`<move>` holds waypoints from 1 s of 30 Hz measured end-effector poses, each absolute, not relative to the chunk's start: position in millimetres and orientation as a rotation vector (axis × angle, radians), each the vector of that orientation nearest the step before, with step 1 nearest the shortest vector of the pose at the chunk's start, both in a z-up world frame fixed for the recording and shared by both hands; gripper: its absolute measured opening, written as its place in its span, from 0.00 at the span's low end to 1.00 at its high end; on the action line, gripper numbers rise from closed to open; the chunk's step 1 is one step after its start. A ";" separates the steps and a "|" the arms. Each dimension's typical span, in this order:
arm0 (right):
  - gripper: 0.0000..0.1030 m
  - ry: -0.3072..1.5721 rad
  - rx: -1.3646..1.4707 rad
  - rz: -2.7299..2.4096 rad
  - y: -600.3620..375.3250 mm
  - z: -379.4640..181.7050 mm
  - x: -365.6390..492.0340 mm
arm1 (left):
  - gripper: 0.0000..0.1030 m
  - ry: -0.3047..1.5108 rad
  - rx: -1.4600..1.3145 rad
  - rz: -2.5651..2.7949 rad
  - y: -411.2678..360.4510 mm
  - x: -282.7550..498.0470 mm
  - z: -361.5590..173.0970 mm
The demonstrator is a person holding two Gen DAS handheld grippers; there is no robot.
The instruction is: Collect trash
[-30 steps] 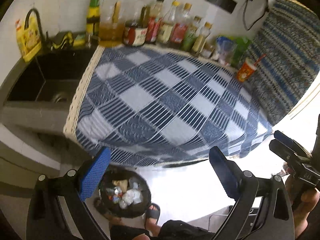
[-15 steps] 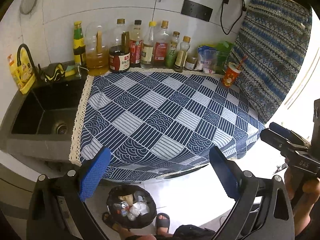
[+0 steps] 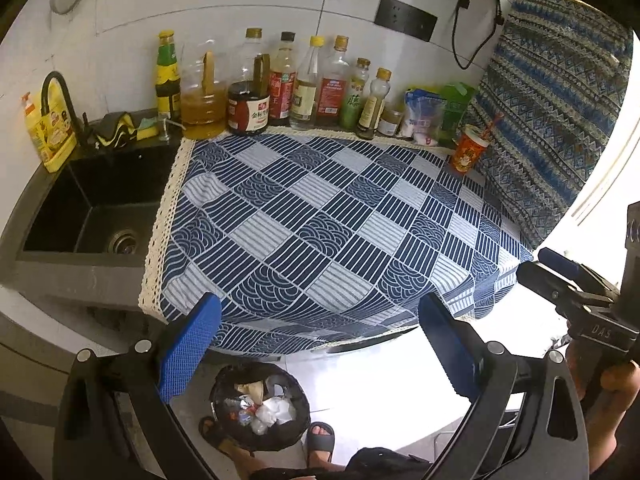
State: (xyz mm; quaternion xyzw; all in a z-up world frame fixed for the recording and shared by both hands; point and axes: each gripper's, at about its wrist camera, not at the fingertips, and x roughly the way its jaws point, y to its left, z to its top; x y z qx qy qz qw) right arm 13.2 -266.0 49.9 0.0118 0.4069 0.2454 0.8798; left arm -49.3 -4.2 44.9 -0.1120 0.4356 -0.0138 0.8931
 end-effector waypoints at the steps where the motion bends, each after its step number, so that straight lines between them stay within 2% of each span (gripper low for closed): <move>1: 0.95 0.852 0.024 0.512 -266.0 48.7 14.6 | 0.93 0.904 -0.236 -0.026 -3.3 -50.3 44.3; 30: 0.95 0.865 0.015 0.518 -262.5 41.2 9.5 | 0.93 0.909 -0.242 -0.018 -0.3 -59.9 45.0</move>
